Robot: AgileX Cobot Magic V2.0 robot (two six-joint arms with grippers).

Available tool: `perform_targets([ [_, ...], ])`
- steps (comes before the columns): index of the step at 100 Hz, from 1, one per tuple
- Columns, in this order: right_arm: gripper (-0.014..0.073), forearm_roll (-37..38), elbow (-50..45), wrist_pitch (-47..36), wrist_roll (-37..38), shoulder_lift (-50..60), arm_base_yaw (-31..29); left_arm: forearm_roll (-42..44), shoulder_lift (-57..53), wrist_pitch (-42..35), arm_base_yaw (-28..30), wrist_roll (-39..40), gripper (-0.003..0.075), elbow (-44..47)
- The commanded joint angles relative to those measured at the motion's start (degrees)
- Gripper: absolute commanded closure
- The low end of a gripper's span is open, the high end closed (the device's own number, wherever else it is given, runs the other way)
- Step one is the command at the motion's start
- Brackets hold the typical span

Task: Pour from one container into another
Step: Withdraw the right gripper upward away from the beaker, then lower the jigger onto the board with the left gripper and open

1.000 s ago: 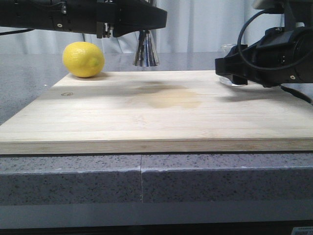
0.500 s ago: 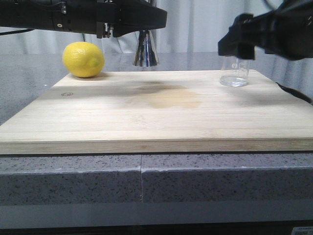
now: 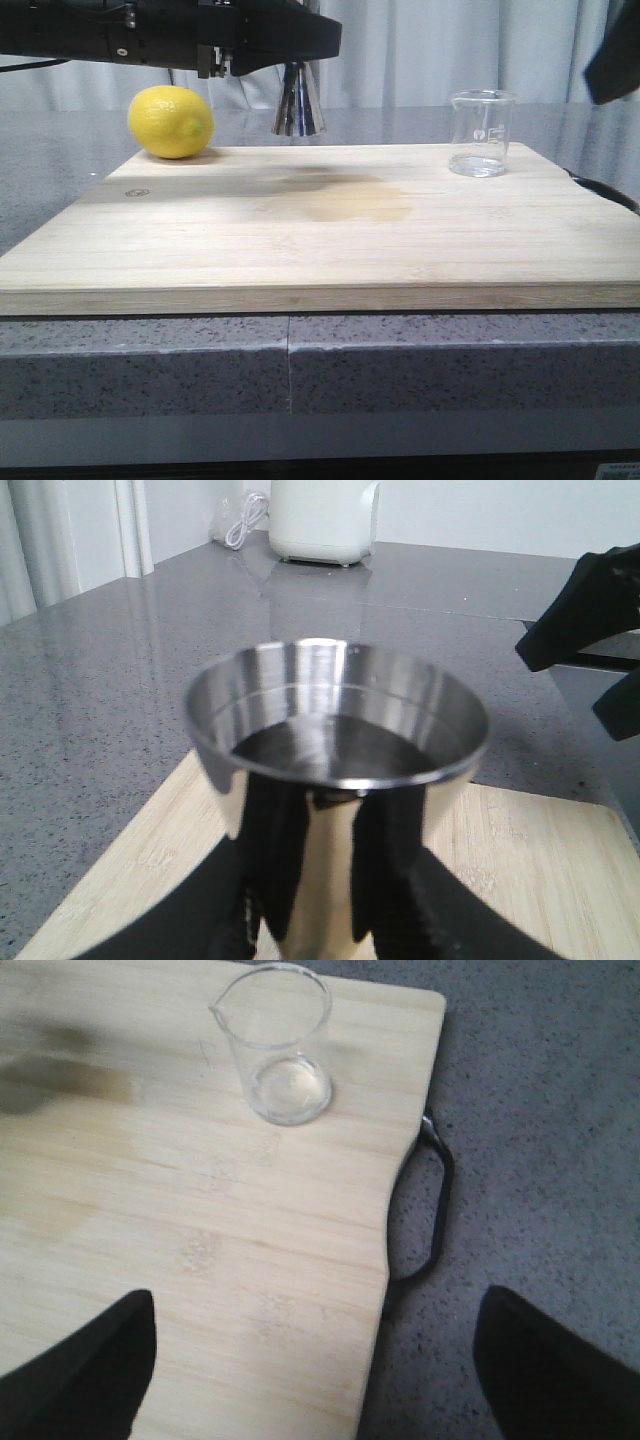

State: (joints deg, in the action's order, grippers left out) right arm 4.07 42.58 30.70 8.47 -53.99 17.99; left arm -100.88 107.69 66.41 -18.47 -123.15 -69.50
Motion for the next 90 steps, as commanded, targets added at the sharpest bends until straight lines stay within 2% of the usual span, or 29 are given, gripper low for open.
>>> perform_targets([
  [1, 0.0006, 1.05, 2.26, 0.03, 0.06, 2.57, -0.07, -5.20, -3.47, 6.34, -0.65, 0.27, 0.0514, -1.79],
  [90, 0.0006, 2.51, 2.26, 1.30, 0.06, 5.22, -0.07, -3.81, -2.68, 4.32, -0.65, -1.52, 0.0514, -1.79],
])
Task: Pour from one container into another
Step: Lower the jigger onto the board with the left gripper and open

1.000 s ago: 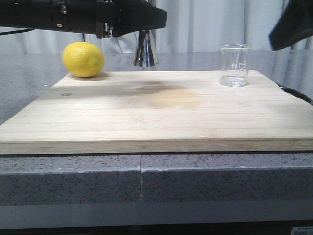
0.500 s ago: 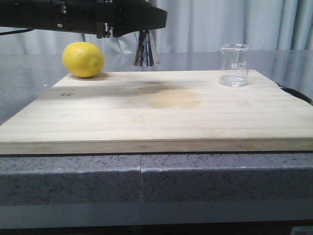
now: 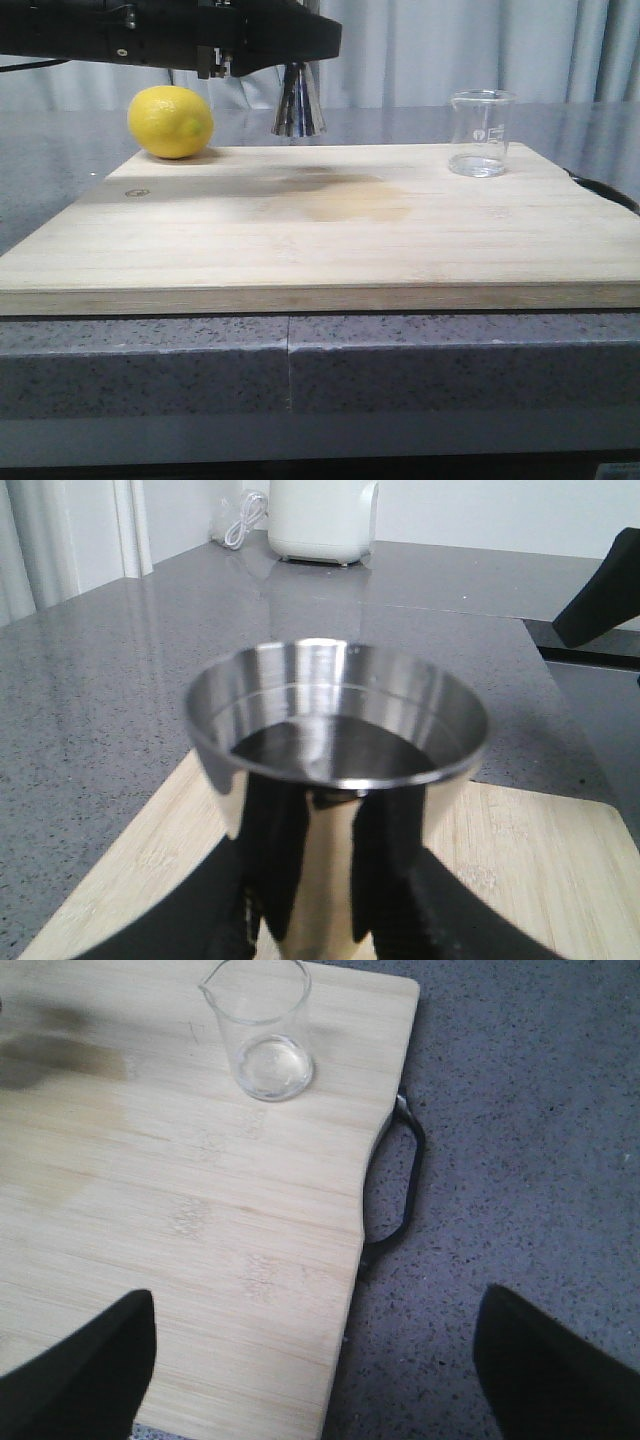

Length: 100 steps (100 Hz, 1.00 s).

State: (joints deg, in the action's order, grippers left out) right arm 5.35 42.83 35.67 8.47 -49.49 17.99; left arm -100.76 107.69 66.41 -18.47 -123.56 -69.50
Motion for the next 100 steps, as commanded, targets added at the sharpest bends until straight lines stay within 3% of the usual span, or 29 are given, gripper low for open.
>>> perform_targets([
  [1, 0.0006, 1.24, 2.01, -3.66, 0.06, 0.72, -0.07, -4.08, -2.52, 4.32, -0.65, -1.23, 0.0514, -1.79],
  [45, 0.0006, 1.88, 2.01, -4.32, 0.06, 0.72, -0.07, -5.42, 2.10, 6.61, -0.65, -5.73, 0.0514, -1.79],
  [100, 0.0006, 1.96, 2.01, -5.08, 0.06, 0.72, -0.07, -5.42, 3.34, 6.32, -0.65, -5.72, 0.0514, -1.79],
])
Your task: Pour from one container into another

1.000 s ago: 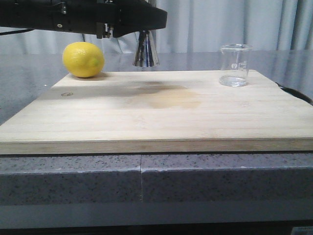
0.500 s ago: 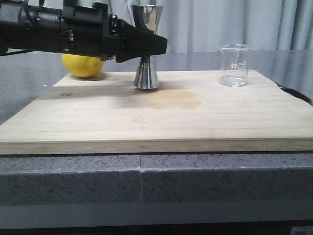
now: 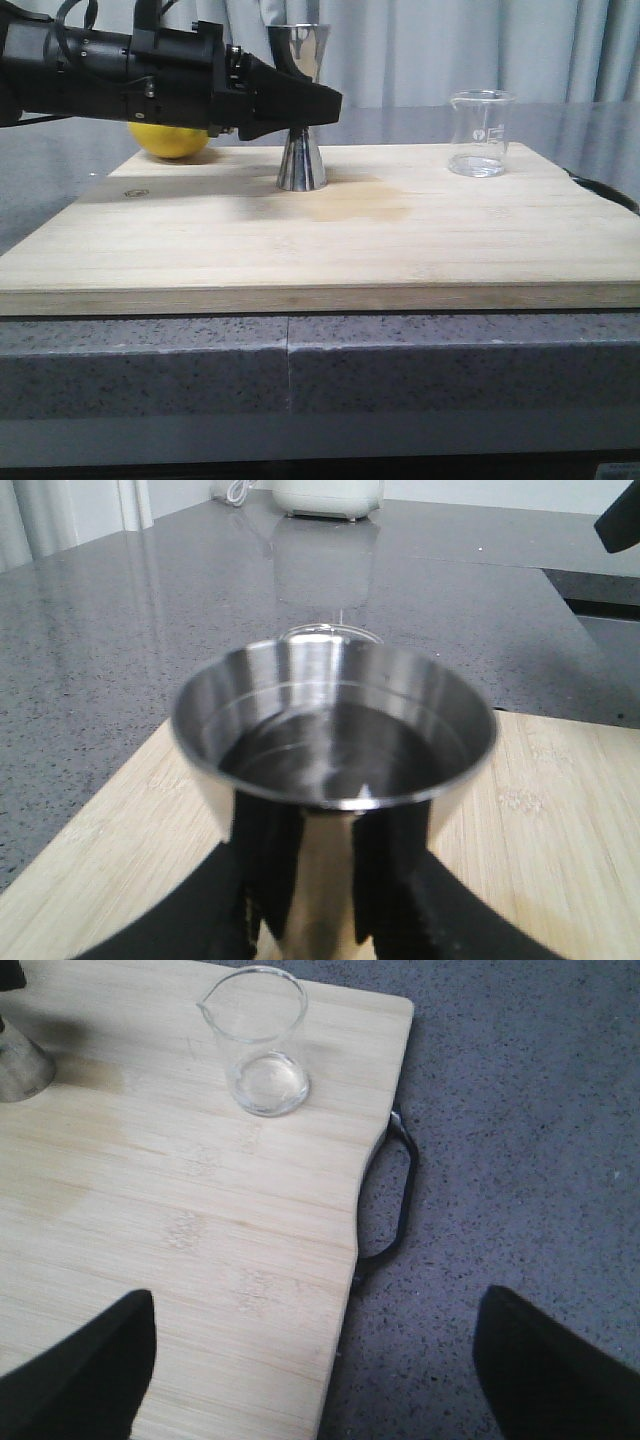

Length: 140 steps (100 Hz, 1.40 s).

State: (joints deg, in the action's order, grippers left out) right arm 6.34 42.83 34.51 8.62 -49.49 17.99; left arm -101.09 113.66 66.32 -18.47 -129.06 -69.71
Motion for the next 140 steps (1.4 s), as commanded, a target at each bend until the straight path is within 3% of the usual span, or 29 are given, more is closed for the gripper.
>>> perform_targets([
  [1, 0.0006, 1.01, 2.01, -3.92, -0.09, 0.72, -0.07, -5.08, -2.63, 6.42, -0.65, -0.22, 0.0513, -1.58],
  [15, 0.0006, 1.01, 2.01, -3.92, -0.09, 0.72, -0.07, -5.08, -2.63, 6.94, -0.65, -0.22, 0.0456, -1.58],
  [32, 0.0006, 1.01, 2.01, -3.92, -0.09, 0.72, -0.07, -5.08, -2.63, 6.94, -0.65, -0.01, 0.0212, -1.58],
  [44, 0.0006, 1.01, 2.01, -3.92, -0.09, 0.72, -0.07, -4.99, -2.75, 6.94, -0.65, 0.89, 0.0121, -1.58],
  [104, 0.0006, 1.01, 2.01, -3.81, -0.09, 0.72, -0.07, 6.74, -6.65, 5.42, 3.95, 10.96, 0.0145, -1.58],
  [123, 0.0006, 1.01, 2.01, -3.57, -0.09, 0.72, -0.07, 19.83, -11.87, -2.11, 6.04, 20.18, 0.0190, -1.58],
  [140, 0.0006, 1.01, 2.01, -2.67, -0.09, 0.72, -0.07, 36.43, -19.38, -6.05, 9.00, 36.91, 0.0190, -2.36],
])
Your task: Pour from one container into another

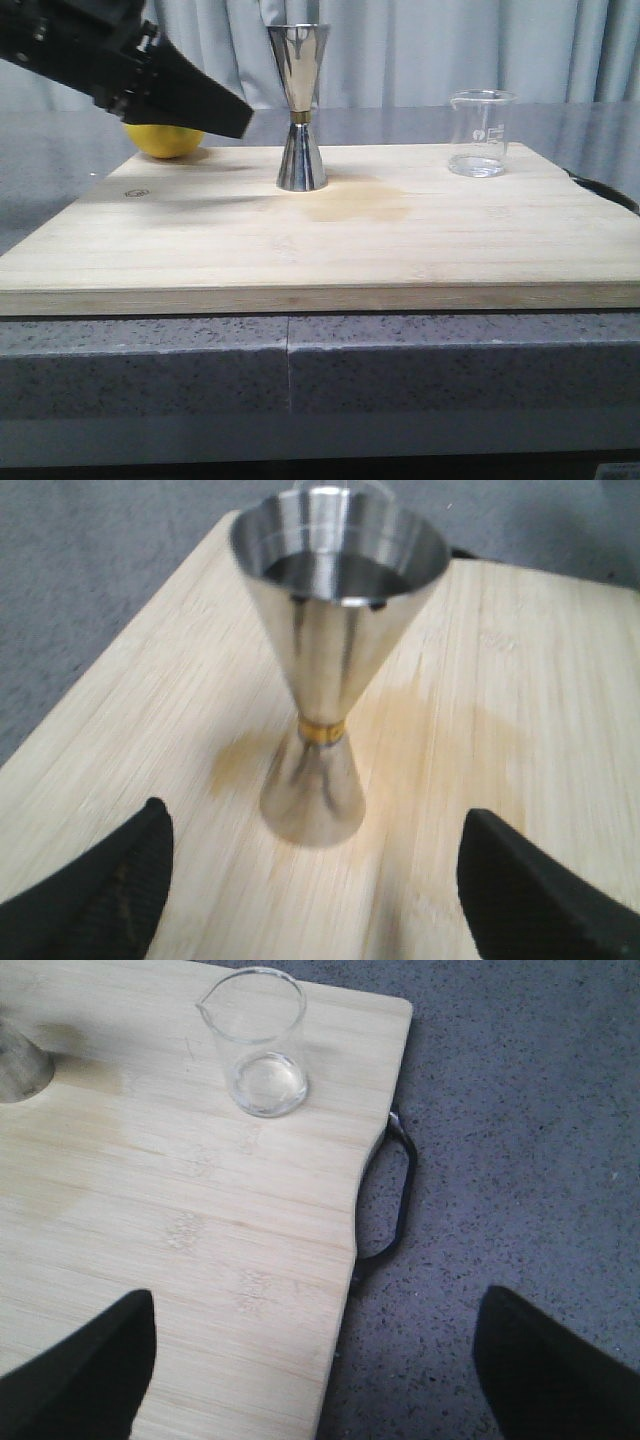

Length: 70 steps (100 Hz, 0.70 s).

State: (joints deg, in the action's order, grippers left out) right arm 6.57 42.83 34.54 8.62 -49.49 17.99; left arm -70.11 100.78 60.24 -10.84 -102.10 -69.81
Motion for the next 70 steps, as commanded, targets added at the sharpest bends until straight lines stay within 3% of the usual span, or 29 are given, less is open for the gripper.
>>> perform_targets([
  [1, 0.0006, 0.79, 2.01, -2.55, -0.09, 0.72, -0.07, 6.35, -7.24, 0.03, 1.57, 10.87, 0.0190, -2.36],
  [16, 0.0006, 0.79, 2.01, -0.85, -0.09, 0.72, -0.07, 28.61, -15.46, 0.90, 2.54, 34.86, 0.0191, -5.88],
  [28, 0.0006, -0.42, 2.01, -0.38, -0.09, 0.72, -0.07, 46.39, -21.98, 4.65, 2.43, 61.95, 0.0206, -9.59],
  [40, 0.0006, -0.87, 2.01, -0.27, 0.02, 0.72, -0.07, 58.07, -27.75, 10.17, 2.43, 81.64, 0.0233, -11.73],
  [57, 0.0006, -0.87, 2.01, -0.28, 2.39, 1.08, -0.54, 62.86, -36.51, 9.91, 2.43, 90.69, 0.0246, -9.11],
  [70, 0.0006, -0.48, 2.40, 2.09, 2.39, 2.84, -0.91, 63.28, -44.41, 3.19, 2.43, 93.52, 0.0246, -1.77],
])
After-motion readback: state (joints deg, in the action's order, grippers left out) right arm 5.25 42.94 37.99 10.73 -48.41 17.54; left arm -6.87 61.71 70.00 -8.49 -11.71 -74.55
